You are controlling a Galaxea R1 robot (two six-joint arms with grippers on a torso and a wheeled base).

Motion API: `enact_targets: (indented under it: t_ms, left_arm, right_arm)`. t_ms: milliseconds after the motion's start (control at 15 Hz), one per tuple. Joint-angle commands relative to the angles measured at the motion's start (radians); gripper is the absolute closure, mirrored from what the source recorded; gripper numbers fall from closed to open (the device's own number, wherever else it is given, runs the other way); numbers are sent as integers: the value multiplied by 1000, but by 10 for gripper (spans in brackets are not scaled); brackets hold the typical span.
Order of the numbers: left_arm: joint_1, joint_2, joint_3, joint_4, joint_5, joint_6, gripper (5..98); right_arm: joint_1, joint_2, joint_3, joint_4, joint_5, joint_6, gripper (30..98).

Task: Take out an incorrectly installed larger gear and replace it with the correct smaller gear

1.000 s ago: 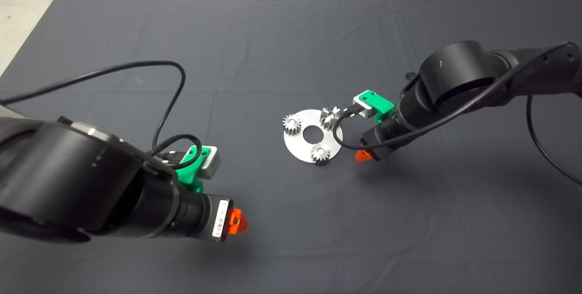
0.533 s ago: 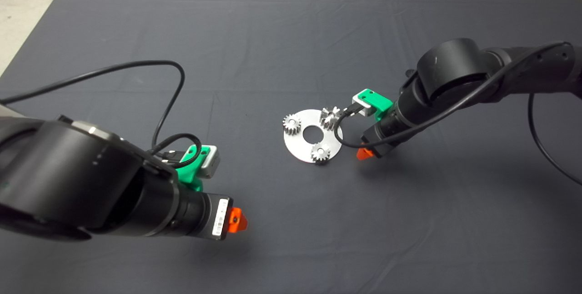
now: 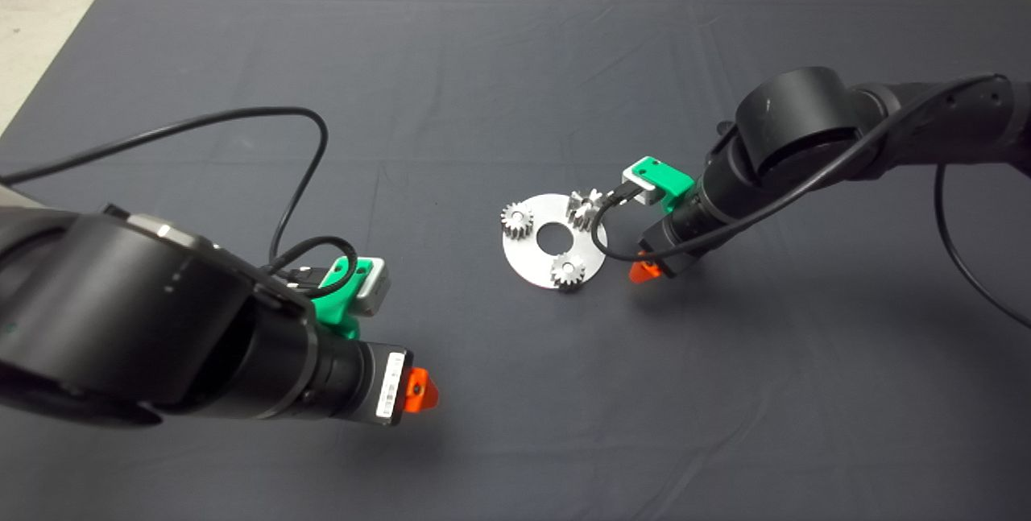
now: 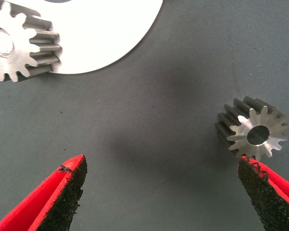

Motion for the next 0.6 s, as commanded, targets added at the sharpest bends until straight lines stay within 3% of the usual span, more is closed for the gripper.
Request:
enact_targets:
  t_ms: [0, 133, 267, 333, 533]
  left_arm:
    - [-8, 2, -8, -1, 17, 1, 115]
    - [-8, -1, -6, -1, 17, 2, 115]
    - [-8, -3, -6, -1, 17, 2, 115]
    - [-8, 0, -8, -1, 17, 2, 115]
    - [-8, 2, -20, -1, 16, 24, 115]
  right_arm:
    - [42, 30, 18, -126, -73, -1, 451]
    - [44, 65, 3, -160, -76, 4, 451]
    - [63, 133, -157, -149, -85, 9, 451]
    - [85, 161, -233, -103, -100, 2, 451]
    - [139, 185, -297, 7, -102, -2, 451]
